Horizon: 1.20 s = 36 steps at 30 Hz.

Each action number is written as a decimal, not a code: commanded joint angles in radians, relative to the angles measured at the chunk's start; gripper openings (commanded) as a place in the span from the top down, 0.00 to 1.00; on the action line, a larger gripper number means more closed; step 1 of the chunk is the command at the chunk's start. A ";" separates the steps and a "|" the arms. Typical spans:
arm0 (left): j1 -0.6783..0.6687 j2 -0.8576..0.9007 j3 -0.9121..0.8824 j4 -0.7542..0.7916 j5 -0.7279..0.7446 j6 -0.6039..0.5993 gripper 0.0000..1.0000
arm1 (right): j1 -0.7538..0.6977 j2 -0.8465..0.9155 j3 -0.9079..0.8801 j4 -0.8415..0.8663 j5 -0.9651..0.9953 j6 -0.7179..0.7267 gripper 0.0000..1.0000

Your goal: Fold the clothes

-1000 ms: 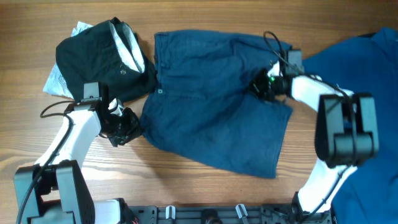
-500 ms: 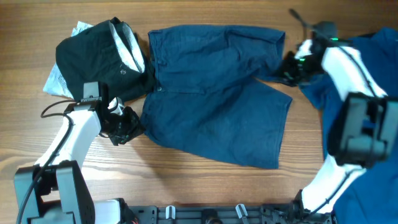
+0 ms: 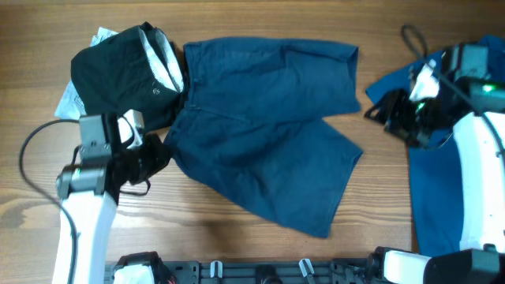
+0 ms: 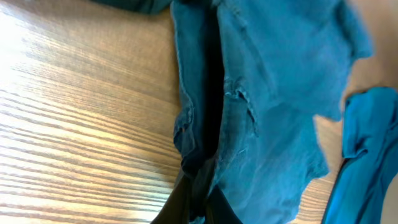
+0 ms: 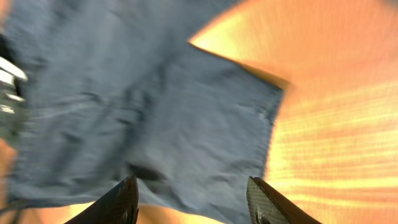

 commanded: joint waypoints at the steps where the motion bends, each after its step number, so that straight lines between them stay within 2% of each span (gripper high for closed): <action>1: 0.002 -0.087 0.014 -0.023 -0.027 0.028 0.94 | 0.005 0.013 -0.199 0.010 0.000 -0.014 0.44; 8: 0.002 -0.067 0.014 -0.048 -0.083 0.029 0.91 | 0.071 0.013 -0.449 0.093 -0.051 -0.032 0.44; 14: 0.002 -0.022 0.014 -0.038 -0.083 0.028 0.90 | 0.164 0.013 -0.595 0.212 -0.047 0.071 0.43; 15: 0.002 -0.014 0.014 -0.039 -0.083 0.028 0.89 | 0.179 0.013 -0.632 0.261 -0.046 0.097 0.46; 18: 0.002 0.002 0.014 -0.038 -0.083 0.028 0.88 | 0.185 0.014 -0.689 0.383 -0.037 0.150 0.68; 19: 0.002 0.005 0.014 -0.038 -0.083 0.028 0.88 | 0.185 0.014 -0.699 0.411 -0.015 0.180 0.72; 23: 0.002 0.006 0.014 -0.037 -0.083 0.026 0.87 | 0.185 0.015 -0.717 0.508 0.032 0.200 0.71; 27: 0.002 0.006 0.014 -0.034 -0.082 0.024 0.87 | 0.185 0.027 -0.719 0.531 0.101 0.199 0.72; 32: 0.002 0.006 0.014 -0.033 -0.082 0.024 0.86 | 0.185 0.084 -0.718 0.555 0.099 0.231 0.93; 36: 0.002 0.006 0.014 -0.033 -0.082 0.024 0.86 | 0.163 0.092 -0.694 0.617 0.099 0.297 0.96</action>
